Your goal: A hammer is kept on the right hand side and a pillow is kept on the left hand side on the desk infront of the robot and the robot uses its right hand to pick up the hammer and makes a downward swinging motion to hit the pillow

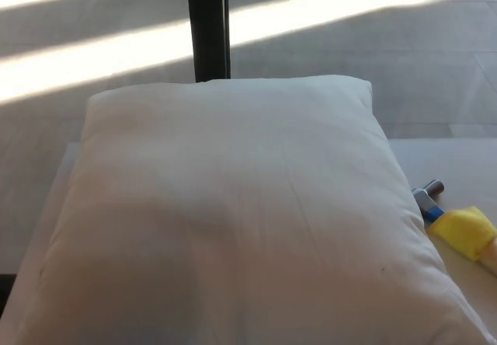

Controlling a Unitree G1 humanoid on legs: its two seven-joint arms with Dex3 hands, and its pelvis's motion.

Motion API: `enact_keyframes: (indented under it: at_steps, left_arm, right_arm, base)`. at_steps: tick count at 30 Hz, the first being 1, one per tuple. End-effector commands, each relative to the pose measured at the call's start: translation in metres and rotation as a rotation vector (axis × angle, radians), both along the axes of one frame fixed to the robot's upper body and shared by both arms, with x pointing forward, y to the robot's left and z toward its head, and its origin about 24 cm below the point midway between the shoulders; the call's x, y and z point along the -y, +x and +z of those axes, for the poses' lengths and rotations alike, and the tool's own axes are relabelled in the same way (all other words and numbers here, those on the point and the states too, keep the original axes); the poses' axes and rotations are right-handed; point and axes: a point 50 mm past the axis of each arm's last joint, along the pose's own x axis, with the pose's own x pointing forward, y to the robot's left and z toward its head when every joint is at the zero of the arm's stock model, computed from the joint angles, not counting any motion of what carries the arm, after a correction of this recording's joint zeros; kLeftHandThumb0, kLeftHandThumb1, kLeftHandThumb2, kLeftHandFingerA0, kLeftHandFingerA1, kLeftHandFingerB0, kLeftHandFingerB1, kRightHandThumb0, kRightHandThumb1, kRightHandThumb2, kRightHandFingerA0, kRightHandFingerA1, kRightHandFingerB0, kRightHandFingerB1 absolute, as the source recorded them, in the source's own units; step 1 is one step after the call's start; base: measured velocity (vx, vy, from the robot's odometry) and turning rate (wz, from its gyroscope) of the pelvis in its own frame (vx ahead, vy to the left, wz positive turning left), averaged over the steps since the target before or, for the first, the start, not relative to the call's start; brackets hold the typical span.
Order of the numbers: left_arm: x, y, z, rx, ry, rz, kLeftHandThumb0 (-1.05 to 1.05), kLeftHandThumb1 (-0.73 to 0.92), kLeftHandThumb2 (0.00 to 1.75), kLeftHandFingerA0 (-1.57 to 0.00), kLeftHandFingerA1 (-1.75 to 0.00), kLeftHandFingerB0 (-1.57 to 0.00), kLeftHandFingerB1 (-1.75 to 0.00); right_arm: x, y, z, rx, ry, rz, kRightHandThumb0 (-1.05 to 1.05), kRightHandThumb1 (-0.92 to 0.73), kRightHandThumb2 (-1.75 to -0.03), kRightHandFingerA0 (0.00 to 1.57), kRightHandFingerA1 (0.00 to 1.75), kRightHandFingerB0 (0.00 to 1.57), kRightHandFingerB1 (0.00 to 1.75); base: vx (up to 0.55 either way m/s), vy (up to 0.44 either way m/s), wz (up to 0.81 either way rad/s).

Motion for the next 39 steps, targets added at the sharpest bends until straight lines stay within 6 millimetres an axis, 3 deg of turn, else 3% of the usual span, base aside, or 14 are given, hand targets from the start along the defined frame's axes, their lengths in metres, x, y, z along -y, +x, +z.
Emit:
enact_keyframes:
  at_steps: [1, 4, 8, 10, 11, 19, 27, 28, 31, 32, 33, 34, 35, 39]
  left_arm:
    - [-0.022, -0.002, 0.016, 0.147, 0.011, 0.144, -0.46, 0.75, 0.62, -0.71, -0.71, -0.61, -0.63]
    - [-0.023, -0.003, 0.017, 0.149, 0.015, 0.147, -0.46, 0.73, 0.62, -0.73, -0.70, -0.62, -0.61]
    - [-0.025, -0.002, 0.018, 0.125, 0.022, 0.133, -0.47, 0.73, 0.62, -0.74, -0.65, -0.62, -0.57]
    - [-0.025, 0.002, 0.018, 0.139, 0.026, 0.123, -0.48, 0.73, 0.62, -0.75, -0.67, -0.63, -0.59]
    - [-0.024, 0.004, 0.018, 0.143, 0.026, 0.117, -0.48, 0.73, 0.62, -0.76, -0.65, -0.62, -0.58]
    - [-0.025, -0.003, 0.018, 0.143, 0.022, 0.144, -0.47, 0.73, 0.61, -0.75, -0.67, -0.64, -0.60]
    - [-0.027, -0.002, 0.019, 0.145, 0.025, 0.138, -0.48, 0.74, 0.62, -0.76, -0.68, -0.59, -0.56]
    - [-0.027, -0.002, 0.020, 0.151, 0.022, 0.145, -0.47, 0.74, 0.62, -0.75, -0.67, -0.62, -0.58]
    - [-0.026, -0.001, 0.019, 0.138, 0.033, 0.127, -0.48, 0.74, 0.62, -0.76, -0.66, -0.62, -0.57]
    - [-0.026, -0.002, 0.019, 0.134, 0.035, 0.113, -0.48, 0.75, 0.62, -0.75, -0.64, -0.62, -0.57]
    - [-0.026, 0.000, 0.019, 0.133, 0.040, 0.106, -0.48, 0.75, 0.62, -0.77, -0.66, -0.65, -0.58]
    - [-0.026, 0.001, 0.020, 0.133, 0.048, 0.105, -0.48, 0.75, 0.62, -0.77, -0.66, -0.65, -0.58]
    - [-0.026, 0.002, 0.020, 0.143, 0.042, 0.118, -0.49, 0.74, 0.62, -0.77, -0.68, -0.64, -0.60]
    - [-0.026, 0.000, 0.019, 0.131, 0.041, 0.124, -0.47, 0.74, 0.62, -0.80, -0.70, -0.64, -0.59]
  right_arm:
    - [0.036, -0.012, 0.035, 0.273, 0.019, -0.348, -0.48, -0.66, -0.60, 0.33, 0.63, 0.26, 0.35]
    - [0.049, -0.013, 0.047, 0.357, 0.038, -0.490, -0.49, -0.69, -0.62, 0.05, 0.40, 0.10, 0.27]
    - [0.082, -0.005, 0.087, 0.625, 0.035, -0.645, -0.79, -0.52, -0.80, 0.00, 0.08, 0.00, 0.00]
    - [0.092, 0.007, 0.108, 0.649, 0.030, -0.631, -0.70, -0.80, -0.66, 0.00, 0.00, 0.00, 0.00]
    - [0.097, 0.015, 0.118, 0.705, 0.024, -0.630, -0.94, -0.62, -0.91, 0.00, 0.13, 0.00, 0.00]
    - [0.093, 0.080, 0.190, 0.880, -0.077, -0.448, -1.03, -0.65, -0.97, 0.00, 0.04, 0.00, 0.00]
    - [0.025, 0.148, 0.232, 0.949, -0.211, 0.165, -0.92, -0.61, -0.96, 0.00, 0.07, 0.03, 0.07]
    - [-0.004, 0.164, 0.240, 0.909, -0.292, 0.416, -0.92, -0.62, -0.94, 0.00, 0.11, 0.11, 0.08]
    - [-0.030, 0.174, 0.243, 0.885, -0.338, 0.588, -0.78, -0.55, -0.93, 0.03, 0.34, 0.07, 0.28]
    - [-0.039, 0.177, 0.244, 0.857, -0.360, 0.658, -0.77, -0.72, -0.61, 0.09, 0.34, 0.10, 0.25]
    - [-0.050, 0.182, 0.244, 0.820, -0.384, 0.737, -0.89, -0.57, -0.91, 0.03, 0.40, 0.08, 0.33]
    - [-0.062, 0.186, 0.243, 0.781, -0.407, 0.817, -0.89, -0.57, -0.91, 0.03, 0.40, 0.08, 0.33]
    - [-0.075, 0.193, 0.236, 0.707, -0.409, 0.905, -0.75, -0.64, -0.60, 0.11, 0.31, 0.15, 0.27]
    - [-0.097, 0.202, 0.228, 0.623, -0.496, 1.024, -0.82, -0.59, -0.60, 0.11, 0.42, 0.23, 0.29]
  base:
    - [0.00, 0.000, 0.00]
    - [0.00, 0.000, 0.00]
    - [0.00, 0.000, 0.00]
    - [0.00, 0.000, 0.00]
    - [0.00, 0.000, 0.00]
    - [0.00, 0.000, 0.00]
    - [0.00, 0.000, 0.02]
    - [0.00, 0.000, 0.00]
    - [0.00, 0.000, 0.00]
    - [0.00, 0.000, 0.00]
    - [0.00, 0.000, 0.00]
    - [0.00, 0.000, 0.00]
    - [0.00, 0.000, 0.00]
    - [0.00, 0.000, 0.00]
